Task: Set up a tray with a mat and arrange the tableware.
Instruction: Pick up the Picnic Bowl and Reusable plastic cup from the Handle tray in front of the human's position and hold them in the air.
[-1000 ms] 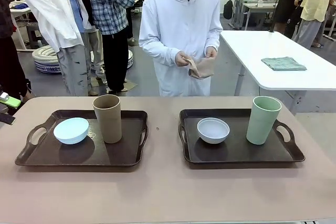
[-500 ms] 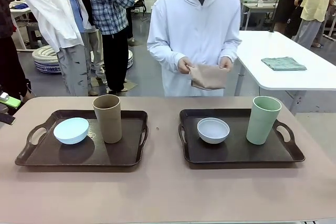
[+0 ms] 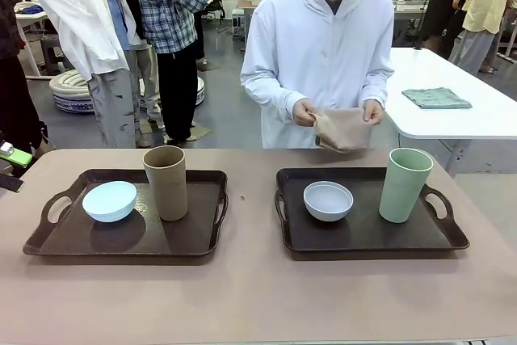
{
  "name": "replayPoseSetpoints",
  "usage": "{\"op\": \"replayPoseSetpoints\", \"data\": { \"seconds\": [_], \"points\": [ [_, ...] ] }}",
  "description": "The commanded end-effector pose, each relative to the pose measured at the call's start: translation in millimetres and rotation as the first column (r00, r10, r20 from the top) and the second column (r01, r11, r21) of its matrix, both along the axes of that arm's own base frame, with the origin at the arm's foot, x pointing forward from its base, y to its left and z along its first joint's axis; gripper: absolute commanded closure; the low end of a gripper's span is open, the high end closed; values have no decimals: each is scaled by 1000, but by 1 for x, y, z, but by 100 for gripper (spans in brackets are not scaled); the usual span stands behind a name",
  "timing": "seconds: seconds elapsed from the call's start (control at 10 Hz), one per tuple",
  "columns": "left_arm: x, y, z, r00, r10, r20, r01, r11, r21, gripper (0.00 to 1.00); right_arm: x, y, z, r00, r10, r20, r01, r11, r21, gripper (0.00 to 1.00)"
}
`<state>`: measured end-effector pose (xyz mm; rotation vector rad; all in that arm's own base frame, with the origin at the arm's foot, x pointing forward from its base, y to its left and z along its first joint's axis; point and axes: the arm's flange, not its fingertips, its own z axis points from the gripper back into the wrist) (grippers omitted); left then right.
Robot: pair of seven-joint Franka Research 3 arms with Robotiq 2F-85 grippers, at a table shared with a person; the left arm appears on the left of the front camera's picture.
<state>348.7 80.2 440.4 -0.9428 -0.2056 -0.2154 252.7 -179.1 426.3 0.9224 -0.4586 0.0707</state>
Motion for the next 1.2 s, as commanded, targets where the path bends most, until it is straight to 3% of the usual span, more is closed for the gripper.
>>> {"op": "replayPoseSetpoints", "data": {
  "seconds": [0.0,1.1],
  "points": [
    [1,-1,0,1000,1,0,-1,1000,-13,0,0,0,-1,1000,9,7,-9,1000,8,0],
    [1,-1,0,1000,1,0,-1,1000,-13,0,0,0,-1,1000,9,7,-9,1000,8,0]
  ]
}}
